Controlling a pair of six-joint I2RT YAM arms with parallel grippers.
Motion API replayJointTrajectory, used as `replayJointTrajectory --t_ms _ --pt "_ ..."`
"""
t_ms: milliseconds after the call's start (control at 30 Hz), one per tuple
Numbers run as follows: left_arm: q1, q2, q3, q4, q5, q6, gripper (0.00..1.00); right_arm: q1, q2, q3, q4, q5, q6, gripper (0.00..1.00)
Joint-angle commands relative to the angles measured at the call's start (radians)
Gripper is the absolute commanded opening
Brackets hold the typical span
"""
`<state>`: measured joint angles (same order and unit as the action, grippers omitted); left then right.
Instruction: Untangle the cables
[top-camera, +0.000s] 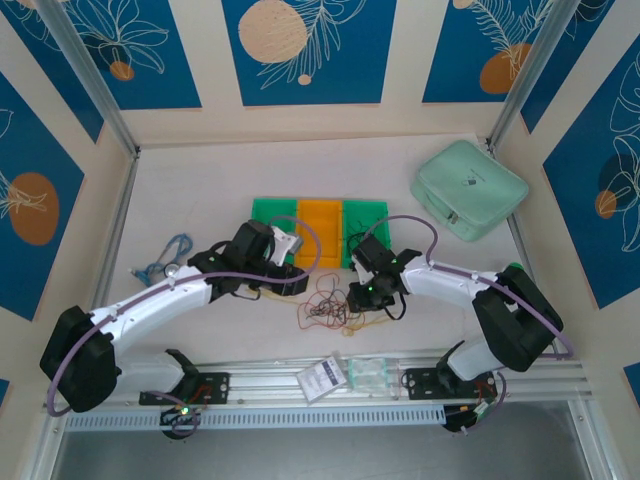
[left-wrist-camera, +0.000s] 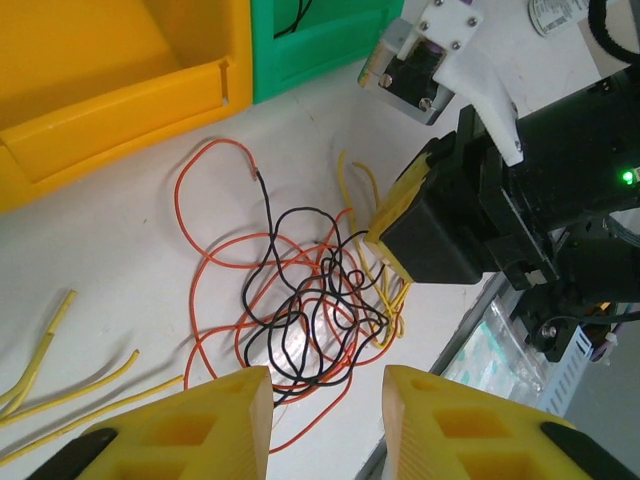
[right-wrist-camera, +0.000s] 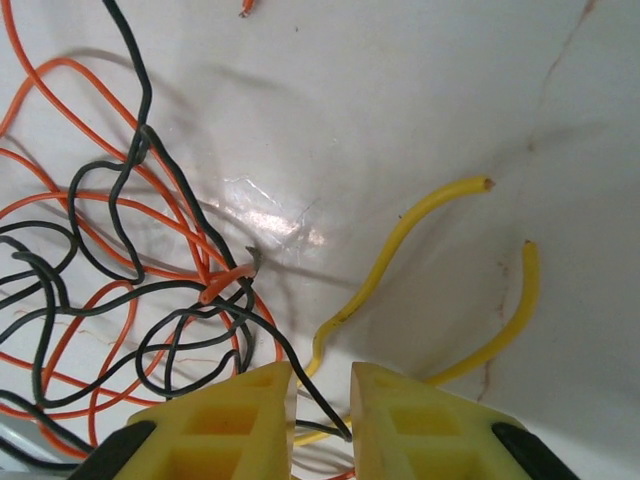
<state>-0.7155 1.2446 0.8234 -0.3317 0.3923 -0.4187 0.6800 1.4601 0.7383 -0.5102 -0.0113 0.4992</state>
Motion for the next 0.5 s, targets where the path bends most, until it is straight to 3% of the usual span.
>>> replayJointTrajectory --t_ms 0,67,167,467 --pt "0.001 -0.023 -0.012 0.01 0.025 0.006 0.34 -0.002 0.006 0.017 0.004 -0.044 -0.014 0.13" --pt "0.001 -0.022 -0.012 0.017 0.034 0.012 0.34 0.003 -0.016 0.024 -0.006 -0.035 -0.014 0.05" --pt "0.001 -0.027 -0.008 0.022 0.041 0.02 0.34 0.015 -0.084 0.052 -0.045 -0.004 -0.014 0.0" --pt "0.001 -0.046 -0.014 0.05 0.039 0.038 0.34 0.033 -0.329 0.221 -0.185 0.023 -0.036 0.0"
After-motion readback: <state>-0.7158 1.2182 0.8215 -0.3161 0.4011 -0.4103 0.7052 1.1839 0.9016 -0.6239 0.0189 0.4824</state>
